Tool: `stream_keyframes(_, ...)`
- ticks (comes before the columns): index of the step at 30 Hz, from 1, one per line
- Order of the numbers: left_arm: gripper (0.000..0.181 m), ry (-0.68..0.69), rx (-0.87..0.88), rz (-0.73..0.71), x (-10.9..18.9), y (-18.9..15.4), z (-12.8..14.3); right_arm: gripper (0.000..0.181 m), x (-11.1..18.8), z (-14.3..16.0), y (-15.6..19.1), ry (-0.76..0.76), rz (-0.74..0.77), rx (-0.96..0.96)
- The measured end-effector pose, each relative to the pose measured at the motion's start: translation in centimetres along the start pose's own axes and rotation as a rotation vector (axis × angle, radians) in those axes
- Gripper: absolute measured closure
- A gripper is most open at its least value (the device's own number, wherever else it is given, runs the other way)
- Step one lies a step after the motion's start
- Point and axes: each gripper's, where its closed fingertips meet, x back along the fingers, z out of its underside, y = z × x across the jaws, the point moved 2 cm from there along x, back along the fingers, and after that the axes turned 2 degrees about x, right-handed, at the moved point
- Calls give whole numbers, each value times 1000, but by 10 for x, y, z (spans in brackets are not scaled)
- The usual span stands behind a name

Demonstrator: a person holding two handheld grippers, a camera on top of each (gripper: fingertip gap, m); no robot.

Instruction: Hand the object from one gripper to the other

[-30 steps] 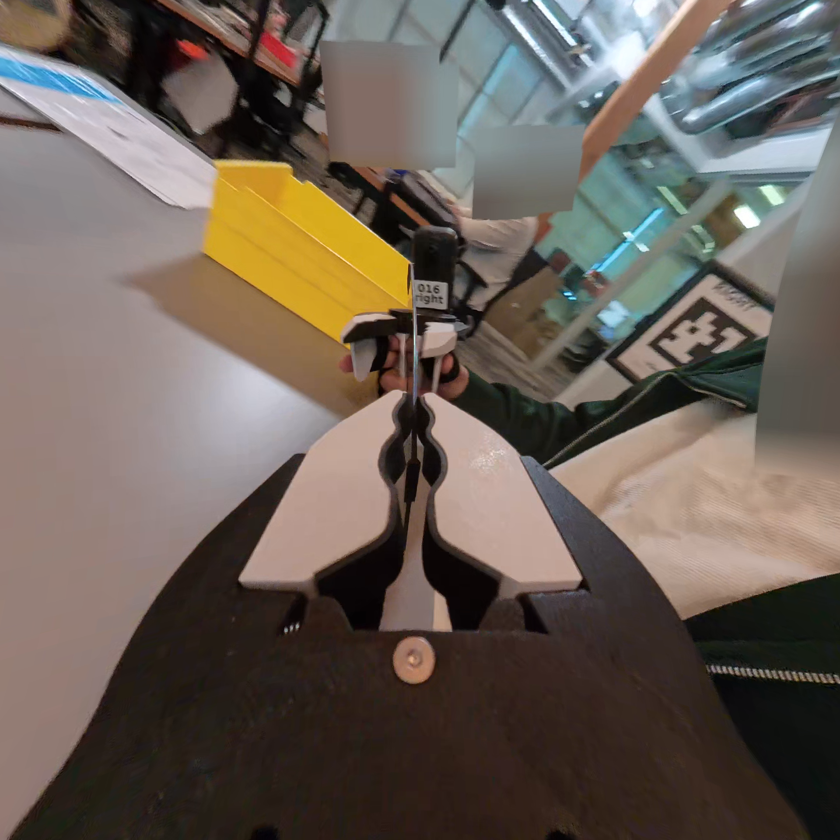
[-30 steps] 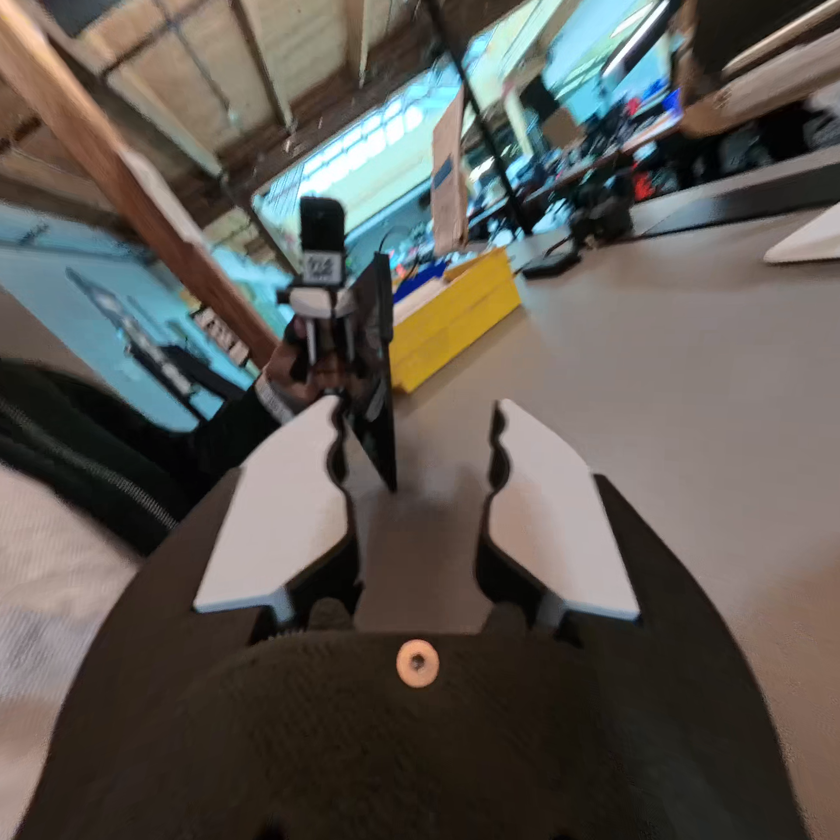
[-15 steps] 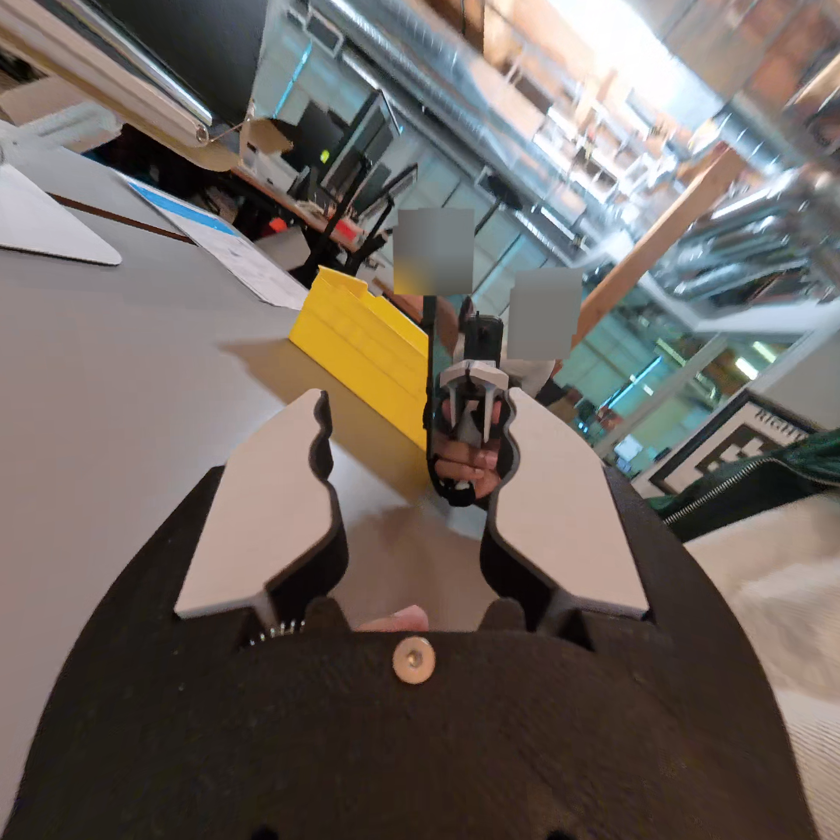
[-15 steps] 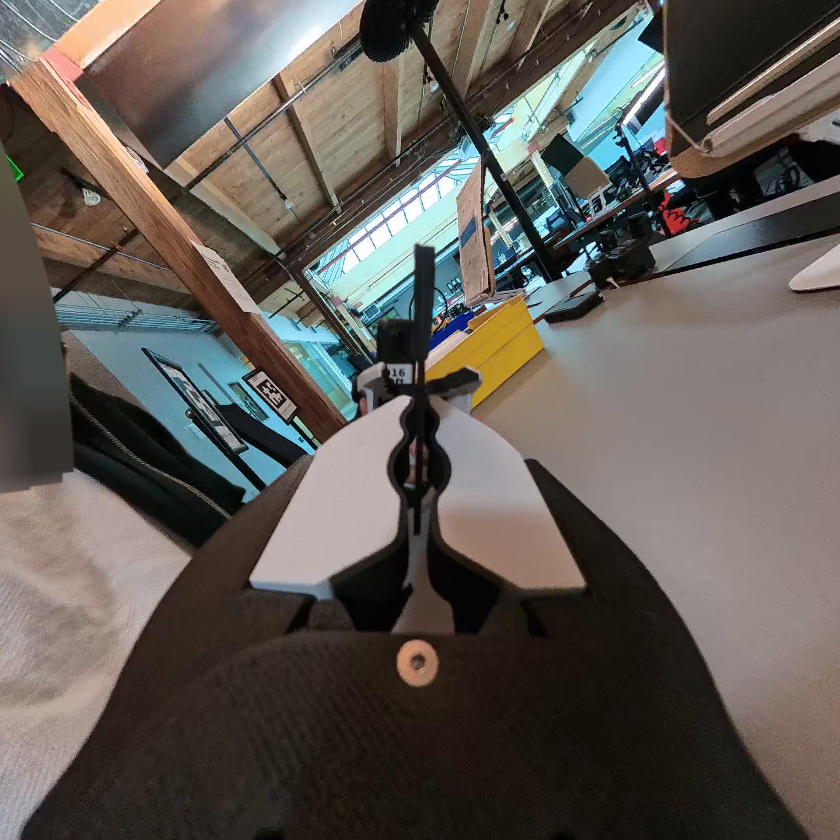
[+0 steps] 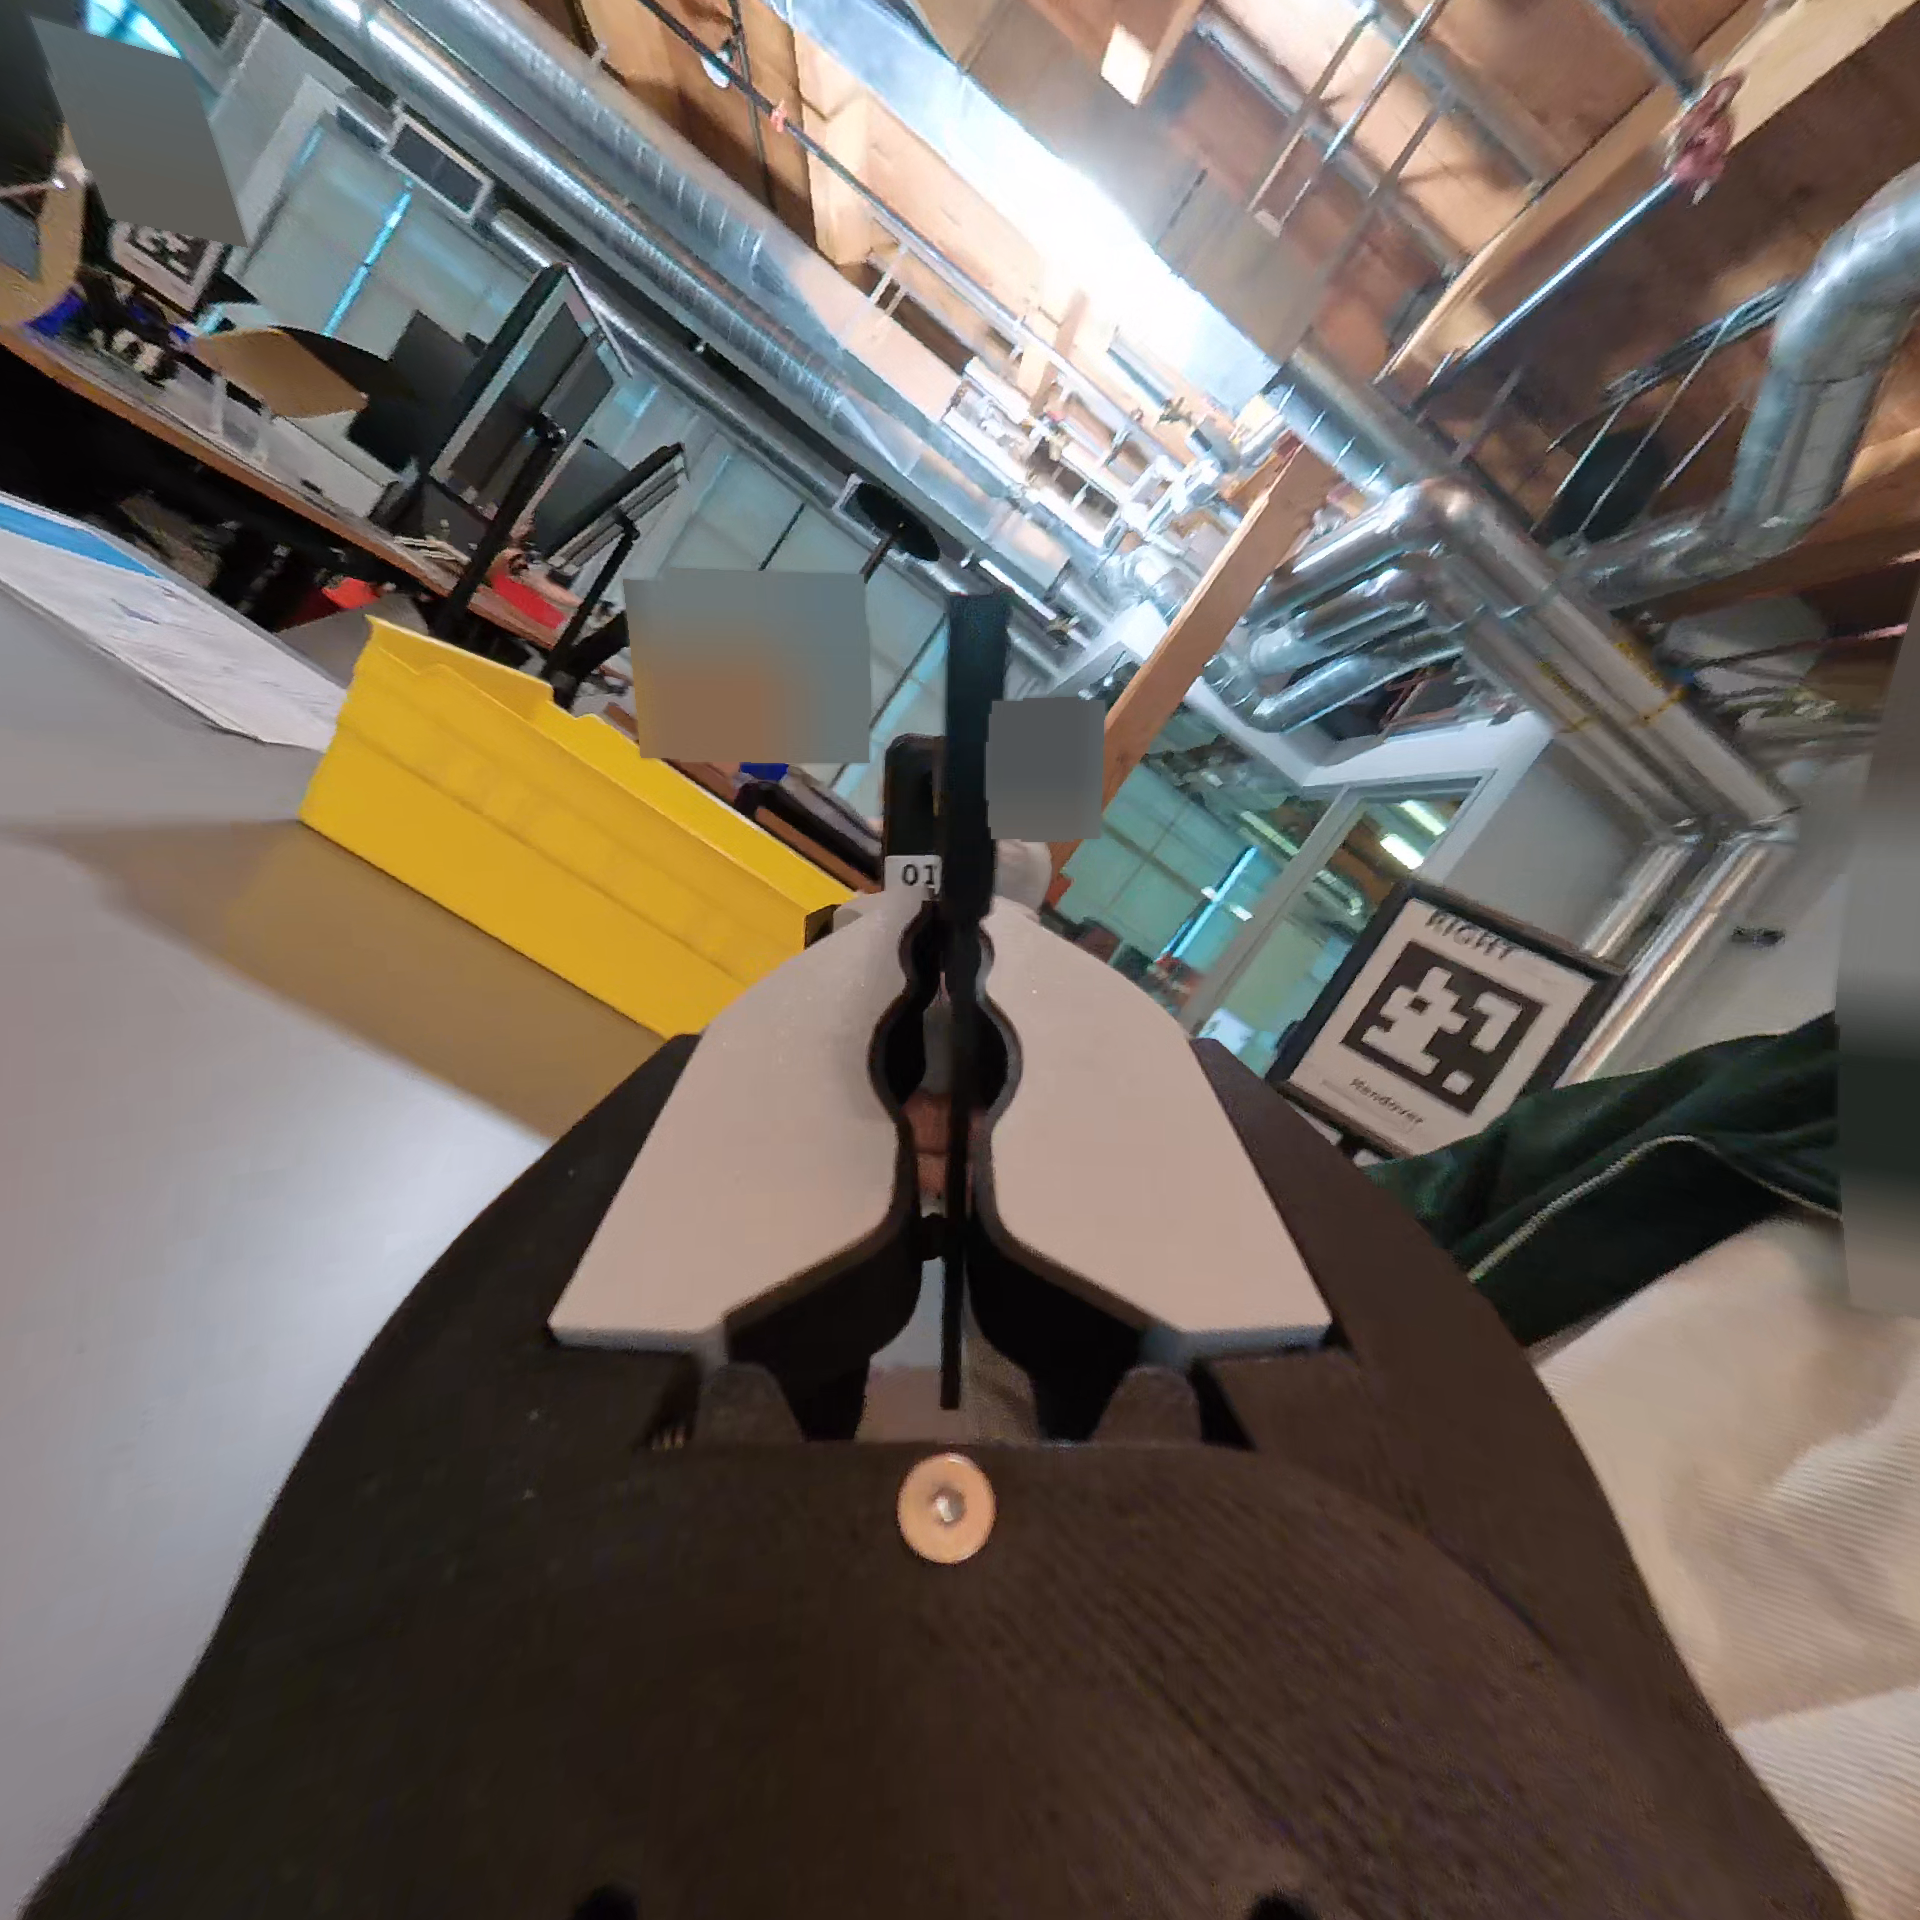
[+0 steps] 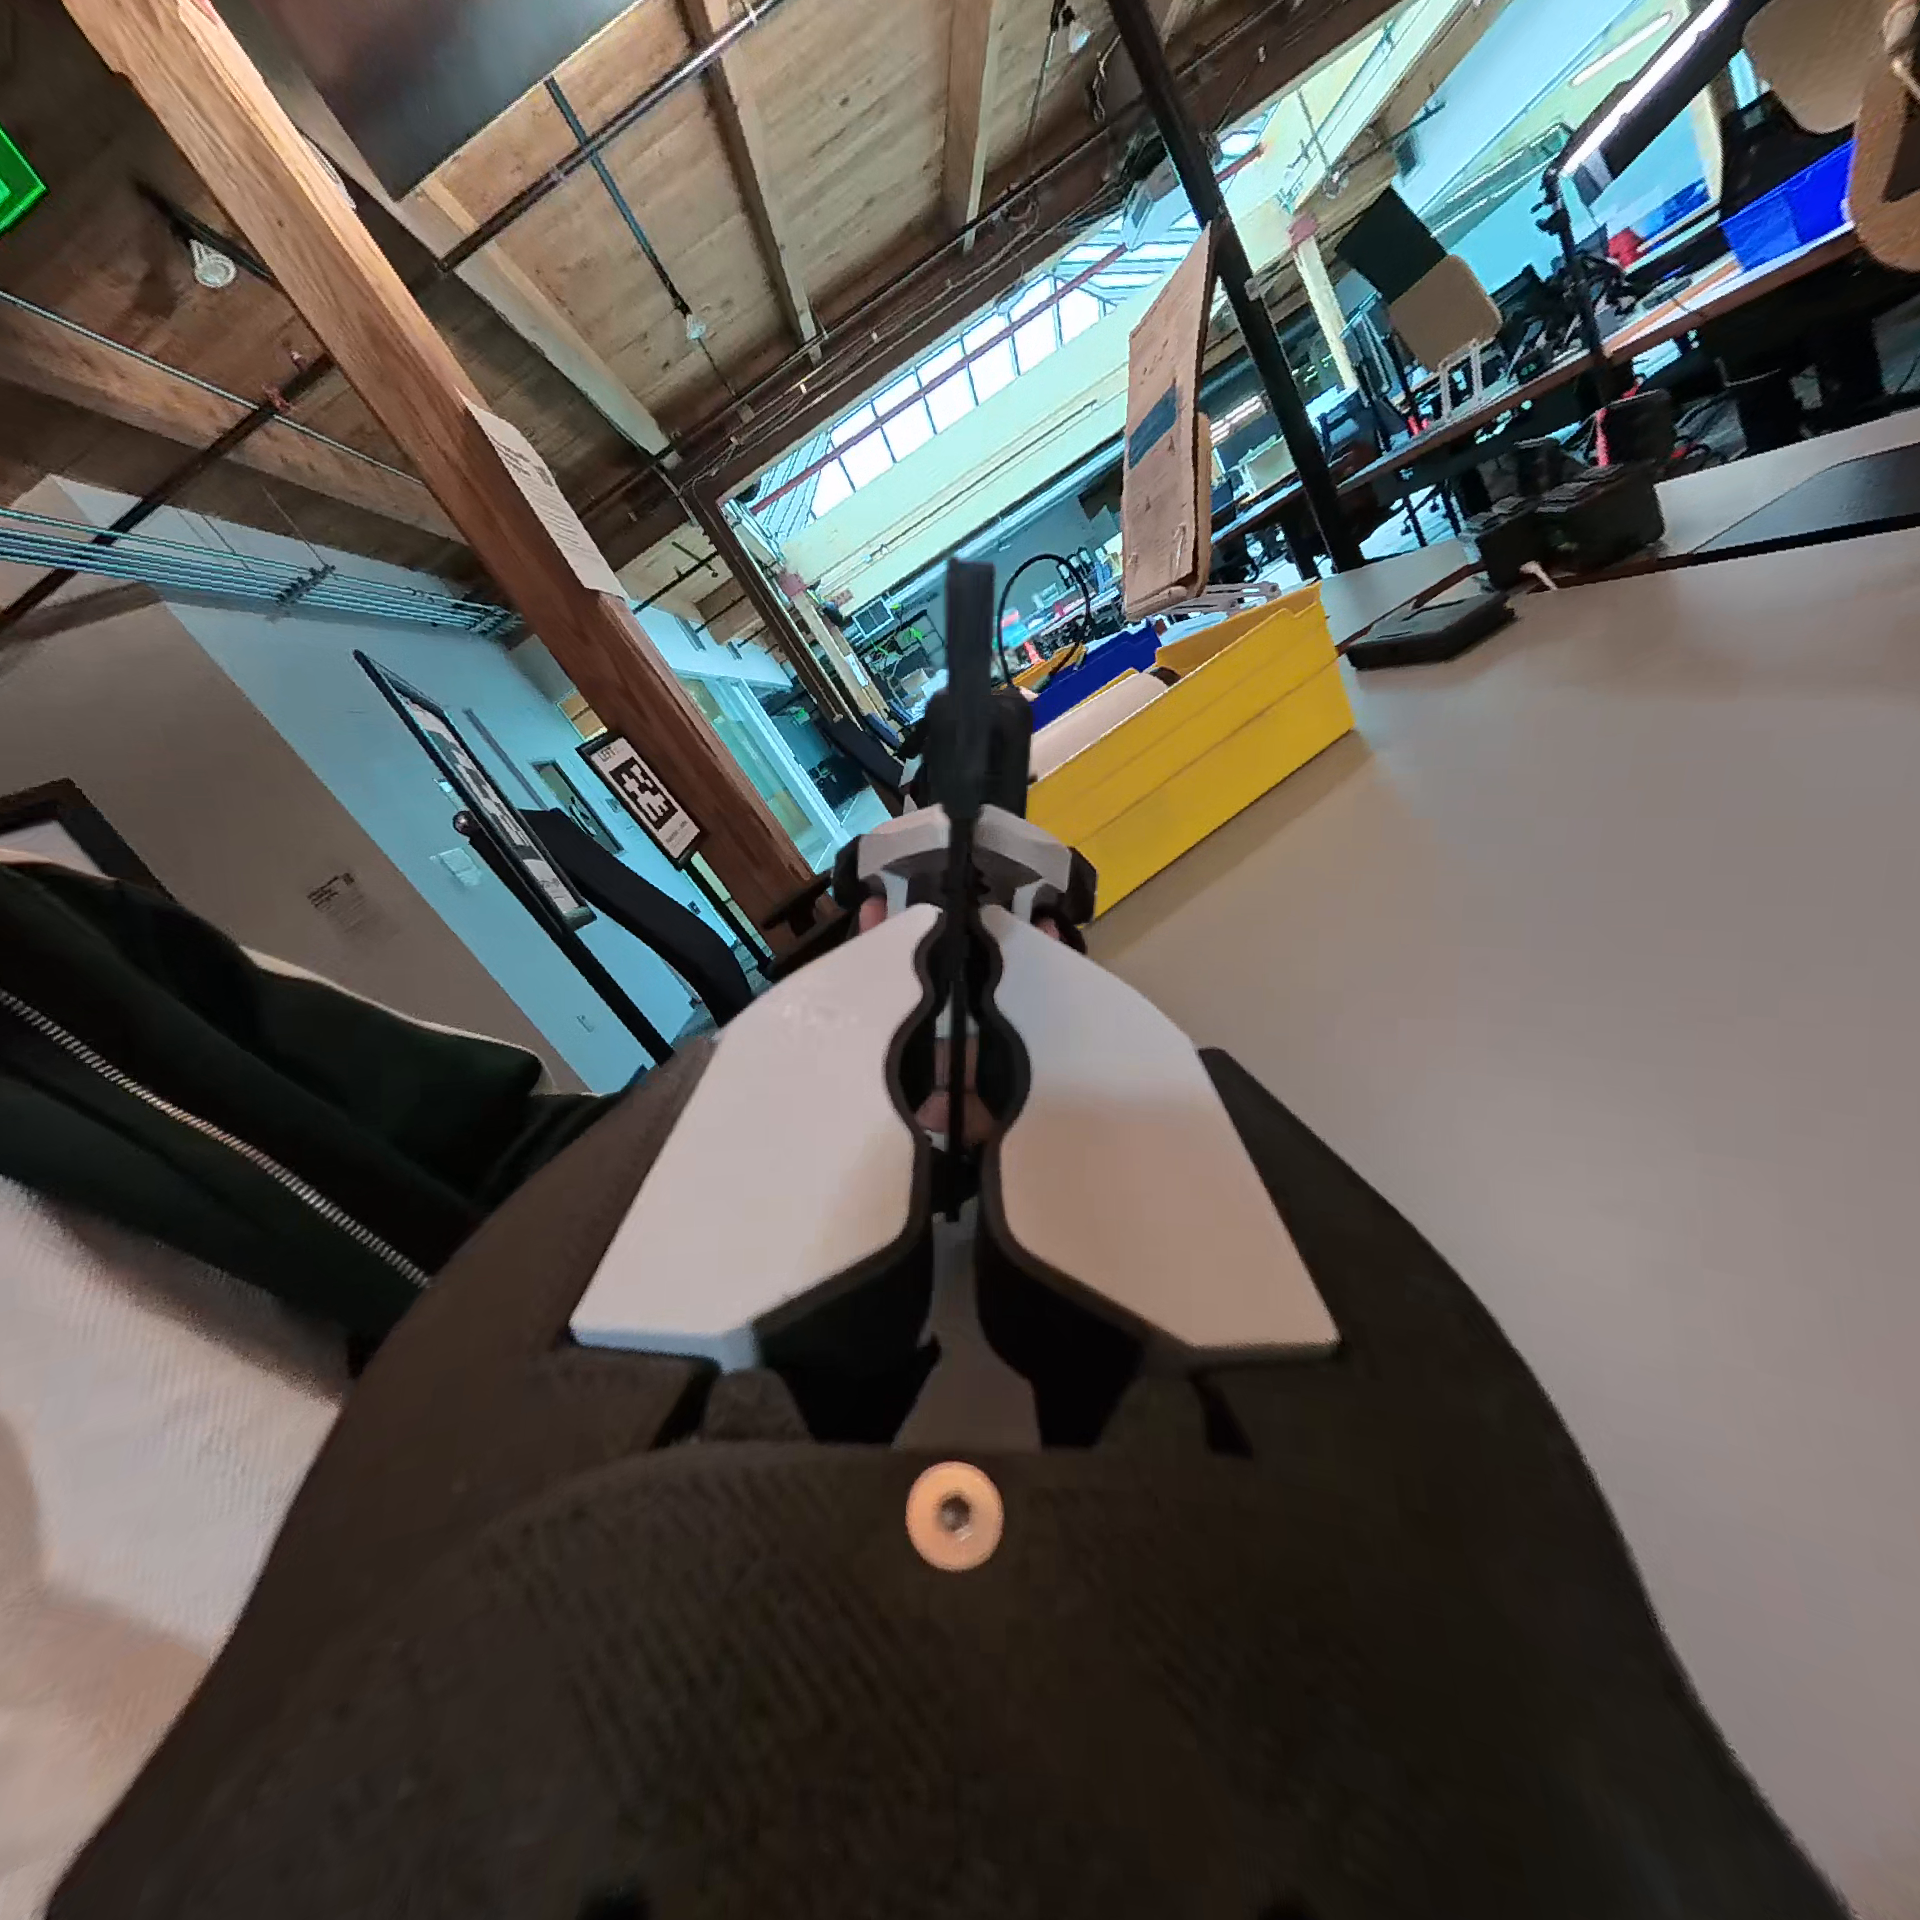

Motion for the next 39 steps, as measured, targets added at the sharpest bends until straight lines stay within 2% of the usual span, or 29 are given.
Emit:
stream_keyframes(3, 179, 55, -77, -68, 1, 3, 2, 178, 1, 5, -6, 42, 36, 27)
stream_keyframes(4, 179, 65, -96, -103, 4, 7, 1, 171, 3, 7, -13, 63, 86, 50)
stream_keyframes(7, 178, 33, -109, -205, 17, 21, -9, 91, 19, 2, -52, 123, 434, 292)
stream_keyframes(8, 178, 28, -97, -235, 22, 26, -12, 79, 26, -1, -60, 163, 549, 421)
stream_keyframes(11, 178, 39, -75, -310, 29, 37, -14, 69, 32, -11, -58, 284, 765, 834)
stream_keyframes(13, 178, 58, -64, -337, 28, 41, -10, 61, 17, -5, -50, 380, 793, 1044)
stream_keyframes(16, 178, 109, -49, -349, 21, 41, 1, 47, 1, 23, -56, 606, 816, 1194)
stream_keyframes(20, 178, 209, -66, -368, 15, 41, 16, 47, -4, 36, -63, 712, 813, 1247)
stream_keyframes(24, 178, 290, -97, -365, 12, 40, 24, 63, -2, 44, -64, 757, 753, 1229)
stream_keyframes(30, 178, 351, -134, -334, 9, 33, 29, 77, -1, 58, -67, 858, 721, 1239)
stream_keyframes(33, 178, 348, -152, -330, 11, 32, 27, 91, 0, 58, -66, 866, 724, 1240)
stream_keyframes(39, 175, 278, -217, -265, 9, 20, 18, 91, -5, 52, -56, 815, 723, 1216)
